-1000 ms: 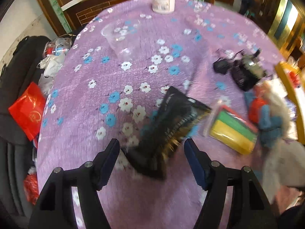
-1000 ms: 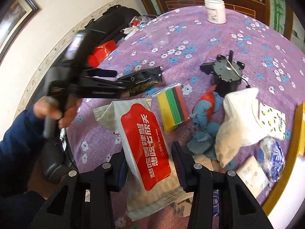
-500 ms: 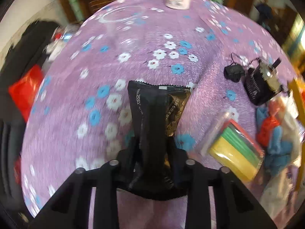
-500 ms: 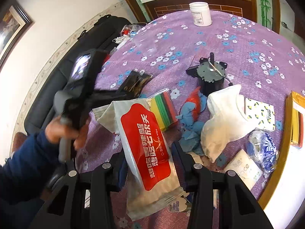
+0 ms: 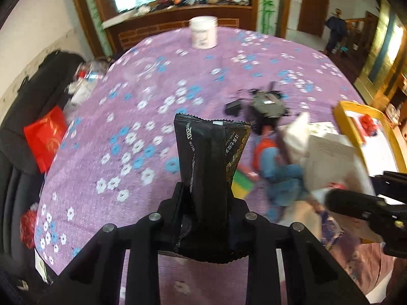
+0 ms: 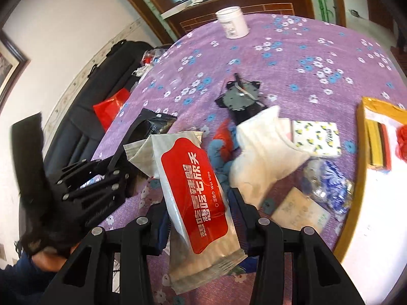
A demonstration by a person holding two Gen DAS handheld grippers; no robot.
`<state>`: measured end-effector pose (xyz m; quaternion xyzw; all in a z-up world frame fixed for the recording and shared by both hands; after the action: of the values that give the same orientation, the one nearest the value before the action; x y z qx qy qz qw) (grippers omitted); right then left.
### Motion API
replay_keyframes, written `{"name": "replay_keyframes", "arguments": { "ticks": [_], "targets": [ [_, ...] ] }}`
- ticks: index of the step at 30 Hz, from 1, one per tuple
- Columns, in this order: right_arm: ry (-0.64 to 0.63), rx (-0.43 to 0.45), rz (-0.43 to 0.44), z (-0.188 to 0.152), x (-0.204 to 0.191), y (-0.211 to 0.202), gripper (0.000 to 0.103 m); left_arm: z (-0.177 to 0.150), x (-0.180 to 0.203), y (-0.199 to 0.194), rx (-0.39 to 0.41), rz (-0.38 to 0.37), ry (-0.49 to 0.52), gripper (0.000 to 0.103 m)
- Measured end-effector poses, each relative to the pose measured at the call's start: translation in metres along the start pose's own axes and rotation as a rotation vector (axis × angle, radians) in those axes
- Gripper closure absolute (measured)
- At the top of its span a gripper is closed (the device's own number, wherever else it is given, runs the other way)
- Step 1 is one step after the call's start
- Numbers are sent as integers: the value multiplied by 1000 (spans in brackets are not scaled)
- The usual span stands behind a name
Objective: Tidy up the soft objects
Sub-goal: 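Grasp the black snack pouch with the left gripper while the right grasps the red-labelled wipe pack, then carry both packs into the tray and open both grippers to release them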
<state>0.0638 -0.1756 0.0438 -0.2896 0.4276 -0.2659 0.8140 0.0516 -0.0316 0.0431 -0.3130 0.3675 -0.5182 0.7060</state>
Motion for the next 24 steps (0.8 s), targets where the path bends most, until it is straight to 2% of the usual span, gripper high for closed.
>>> {"name": "replay_keyframes", "arguments": {
  "ticks": [7, 24],
  "targets": [
    [73, 70, -27, -7, 30, -39, 56, 7, 53, -30, 60, -21, 107, 76],
    [262, 216, -122, -45, 110, -136, 56, 14, 180, -73, 160, -104, 322, 76]
  ]
}}
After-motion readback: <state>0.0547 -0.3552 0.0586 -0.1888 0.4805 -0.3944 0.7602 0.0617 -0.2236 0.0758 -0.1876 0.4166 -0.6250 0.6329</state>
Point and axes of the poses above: each gripper's, at about its wrist camera, not at the fingertips, and y roughly the way its jaws point, x to its right, z to its top, the point moved 7 cm from there along y, roughly the way its jaws point, and after that the axes turned 9 degrees about z, right-handed, at the moved point
